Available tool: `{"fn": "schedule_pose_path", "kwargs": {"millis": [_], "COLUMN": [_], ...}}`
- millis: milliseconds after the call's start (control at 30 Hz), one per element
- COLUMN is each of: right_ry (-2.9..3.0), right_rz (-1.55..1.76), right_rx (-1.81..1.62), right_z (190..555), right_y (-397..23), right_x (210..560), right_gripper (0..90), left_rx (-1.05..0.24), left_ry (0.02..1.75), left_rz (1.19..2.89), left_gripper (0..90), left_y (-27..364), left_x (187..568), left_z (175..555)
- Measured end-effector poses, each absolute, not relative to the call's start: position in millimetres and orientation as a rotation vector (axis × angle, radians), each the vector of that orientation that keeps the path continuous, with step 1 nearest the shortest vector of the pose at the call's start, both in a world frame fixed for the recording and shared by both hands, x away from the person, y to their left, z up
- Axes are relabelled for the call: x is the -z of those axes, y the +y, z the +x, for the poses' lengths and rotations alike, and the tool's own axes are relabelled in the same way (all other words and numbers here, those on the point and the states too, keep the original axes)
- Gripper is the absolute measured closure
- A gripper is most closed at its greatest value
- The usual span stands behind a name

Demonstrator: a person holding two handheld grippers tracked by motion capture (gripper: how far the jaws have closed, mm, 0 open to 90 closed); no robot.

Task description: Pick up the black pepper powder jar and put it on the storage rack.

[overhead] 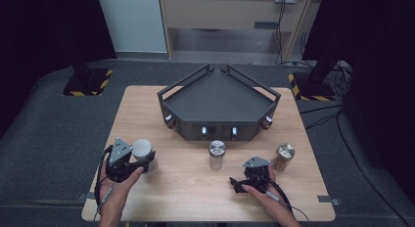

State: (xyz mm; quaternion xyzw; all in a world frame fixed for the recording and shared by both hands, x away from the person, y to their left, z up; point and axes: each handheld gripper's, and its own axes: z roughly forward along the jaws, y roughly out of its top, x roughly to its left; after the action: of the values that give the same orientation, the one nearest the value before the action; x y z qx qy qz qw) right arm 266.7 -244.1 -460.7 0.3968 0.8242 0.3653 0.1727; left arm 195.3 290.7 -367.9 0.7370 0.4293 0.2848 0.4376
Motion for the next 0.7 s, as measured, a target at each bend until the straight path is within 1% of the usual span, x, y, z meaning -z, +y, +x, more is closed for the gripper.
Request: {"fn": "schedule_pose_path", "kwargs": {"millis": [267,700], "right_ry": [2.338,2.334], "right_rz": [1.124,1.134], "right_rx": [-1.036,-1.035], "right_z": [267,266], "right_y": [-244,-243], "right_x": [461,461], "right_gripper": [0.6,0.6], "left_rx": [-0.689,-0.695], "left_ry": [1.048,1.022], "left_rz": [1.818,1.834], "left_gripper": [32.7,32.8], "left_y": [294,294], "left_x": [362,351], "left_z": [198,202]}}
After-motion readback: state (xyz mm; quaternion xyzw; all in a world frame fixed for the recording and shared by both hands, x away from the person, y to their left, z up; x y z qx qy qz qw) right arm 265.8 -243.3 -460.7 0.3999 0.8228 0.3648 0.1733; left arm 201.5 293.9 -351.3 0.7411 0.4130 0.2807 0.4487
